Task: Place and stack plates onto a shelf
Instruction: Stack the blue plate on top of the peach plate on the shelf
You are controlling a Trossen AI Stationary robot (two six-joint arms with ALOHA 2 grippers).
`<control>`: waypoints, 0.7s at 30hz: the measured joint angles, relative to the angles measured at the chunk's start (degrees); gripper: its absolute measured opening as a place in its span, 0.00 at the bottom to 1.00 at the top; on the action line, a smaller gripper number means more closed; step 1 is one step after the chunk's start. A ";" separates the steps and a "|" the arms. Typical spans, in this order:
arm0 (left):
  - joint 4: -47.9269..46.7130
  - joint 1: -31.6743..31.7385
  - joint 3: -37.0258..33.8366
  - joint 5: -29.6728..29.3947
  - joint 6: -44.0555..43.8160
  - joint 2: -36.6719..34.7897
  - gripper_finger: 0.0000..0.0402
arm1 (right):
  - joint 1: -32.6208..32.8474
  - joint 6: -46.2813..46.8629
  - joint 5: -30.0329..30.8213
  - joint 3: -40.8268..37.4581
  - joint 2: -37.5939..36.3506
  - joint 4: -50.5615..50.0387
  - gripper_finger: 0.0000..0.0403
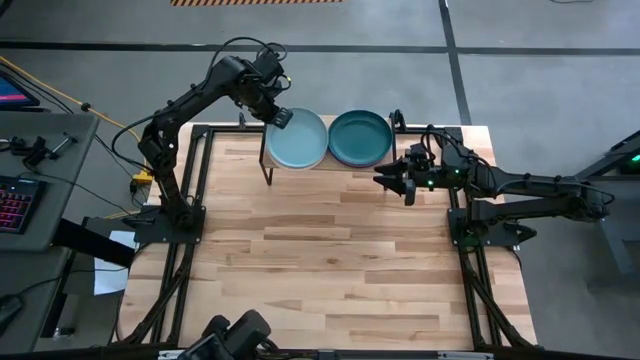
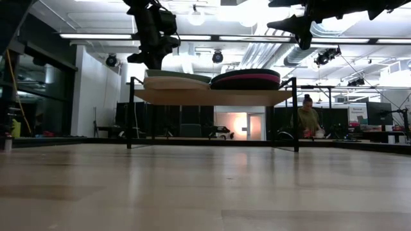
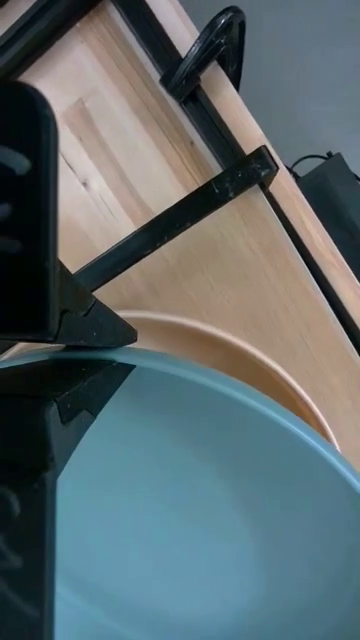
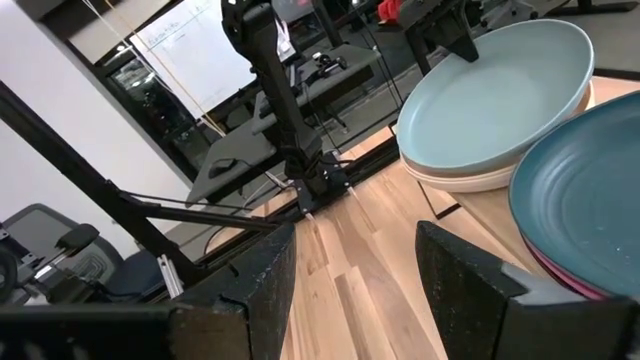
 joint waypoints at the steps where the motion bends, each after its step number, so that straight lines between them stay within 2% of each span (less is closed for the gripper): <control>1: 0.00 0.00 0.00 0.00 -0.28 0.18 0.00 | 0.00 -0.02 0.00 0.00 0.00 -0.12 0.47; 21: -3.17 -0.40 0.00 -1.63 -1.18 0.86 0.00 | 0.00 0.01 0.63 -0.02 0.02 -3.21 0.47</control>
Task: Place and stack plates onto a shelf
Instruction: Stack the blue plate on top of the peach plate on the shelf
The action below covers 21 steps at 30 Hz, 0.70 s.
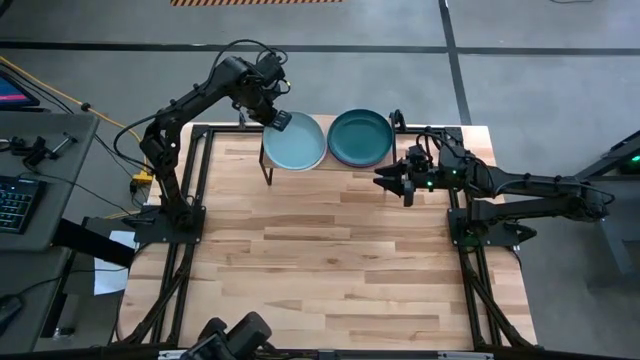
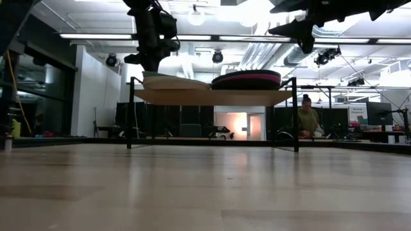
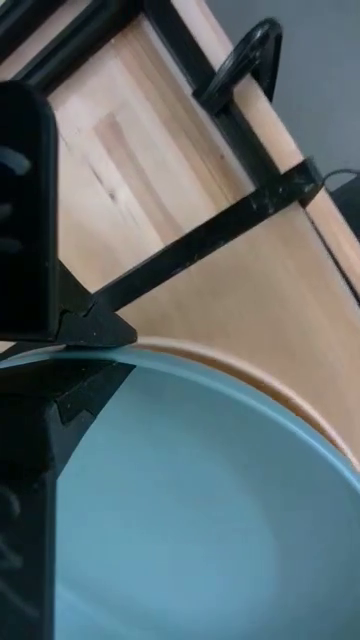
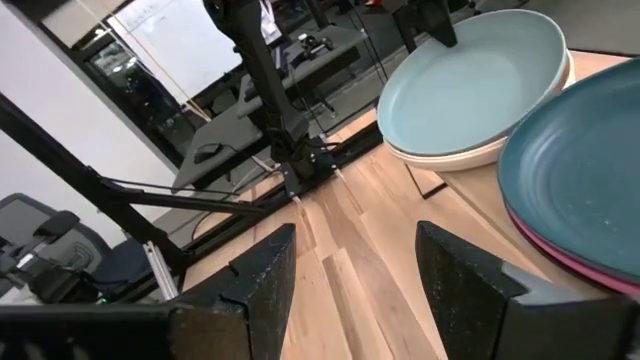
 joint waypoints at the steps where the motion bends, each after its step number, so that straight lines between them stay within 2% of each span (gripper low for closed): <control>1: 0.13 -0.04 0.00 -0.40 -0.23 0.00 0.00 | 0.00 -0.01 0.13 0.00 0.00 -0.02 0.47; 21: 0.68 -1.38 0.00 0.17 -0.84 1.27 0.02 | -0.01 -0.01 0.37 0.00 0.00 -0.02 0.47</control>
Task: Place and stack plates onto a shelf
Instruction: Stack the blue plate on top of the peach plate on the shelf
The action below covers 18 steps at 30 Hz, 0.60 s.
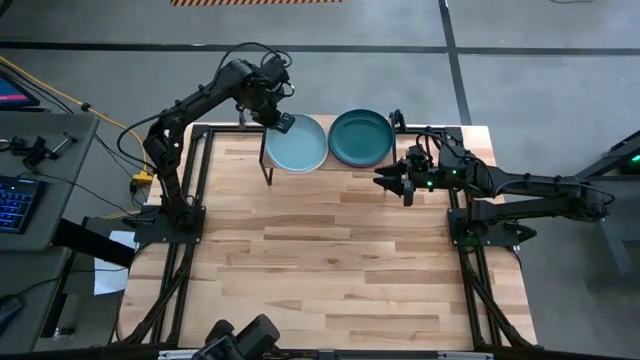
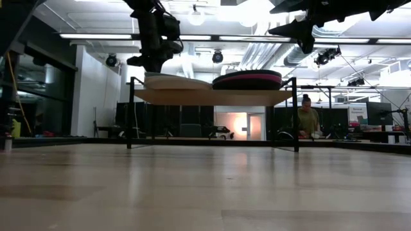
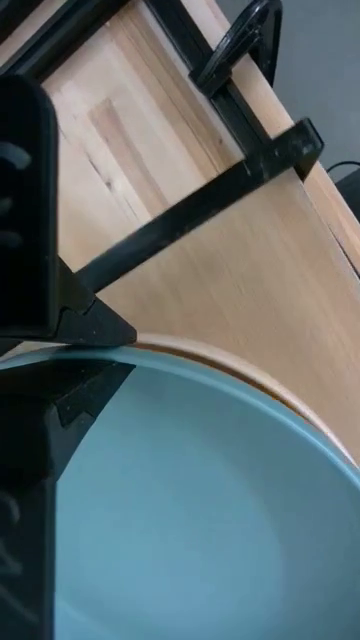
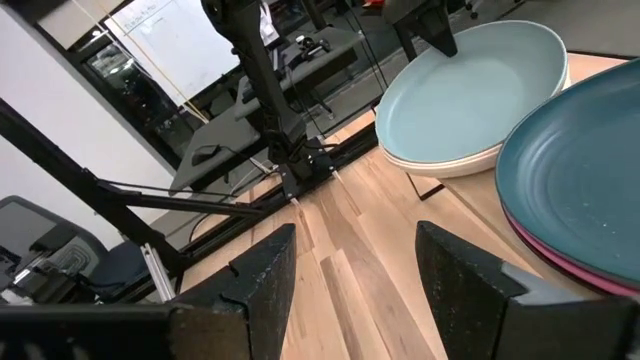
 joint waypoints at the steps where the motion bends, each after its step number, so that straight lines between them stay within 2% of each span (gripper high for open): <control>1: 0.04 -0.20 0.00 -0.14 0.00 0.09 0.02 | 0.01 0.00 0.00 0.00 0.00 0.00 0.47; 12: 1.28 -0.70 0.00 -1.43 1.10 0.56 0.03 | -0.01 0.00 0.02 0.00 0.00 0.00 0.47; 18: 1.29 -0.70 0.00 -1.69 1.81 0.56 0.08 | -0.01 0.00 0.02 0.00 0.00 0.00 0.47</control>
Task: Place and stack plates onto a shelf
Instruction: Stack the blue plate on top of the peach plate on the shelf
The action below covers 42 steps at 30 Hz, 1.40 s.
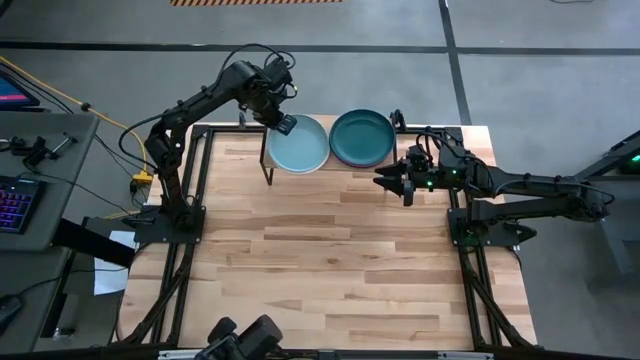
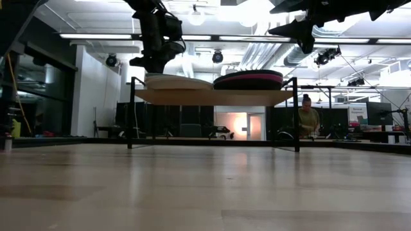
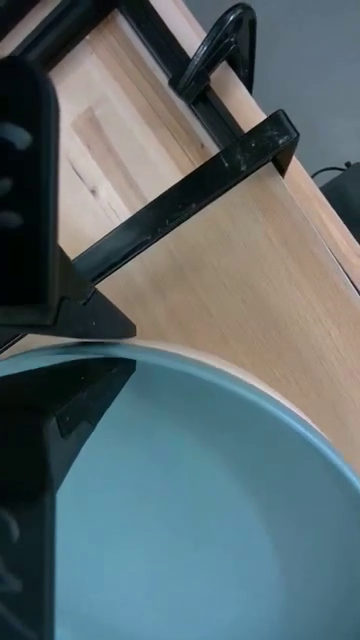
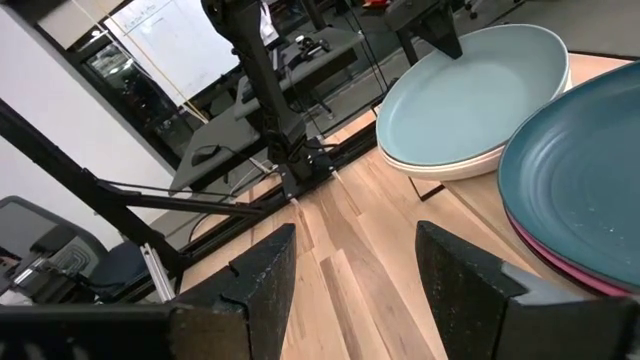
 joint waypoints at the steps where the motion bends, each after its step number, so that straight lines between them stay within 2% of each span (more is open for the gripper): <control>1: 0.02 0.00 0.00 -0.04 -0.02 0.00 0.09 | 0.00 0.00 0.00 0.00 0.00 0.00 0.47; 15: 1.56 0.00 0.00 -1.68 -0.22 -0.11 0.30 | 0.00 0.00 0.00 0.00 0.00 0.00 0.47; 26: 7.19 -0.19 0.01 -4.90 0.39 -5.75 0.31 | 0.00 -0.69 0.02 0.00 0.00 0.00 0.47; 29: 8.65 -2.65 0.04 -4.30 1.06 -6.15 0.26 | 0.00 -0.68 0.04 0.00 0.00 0.02 0.47; 33: 11.92 -7.02 -1.99 -7.34 1.74 -5.81 0.08 | 0.00 -0.70 1.19 0.00 0.00 0.00 0.47; 35: 13.96 -8.50 -4.24 -7.96 0.49 -5.57 0.02 | -0.01 -1.02 1.51 0.00 0.00 -0.02 0.47; 42: 15.87 -10.45 -8.98 -14.96 -3.92 -5.60 0.00 | -0.02 -1.11 1.53 0.00 0.00 -0.09 0.47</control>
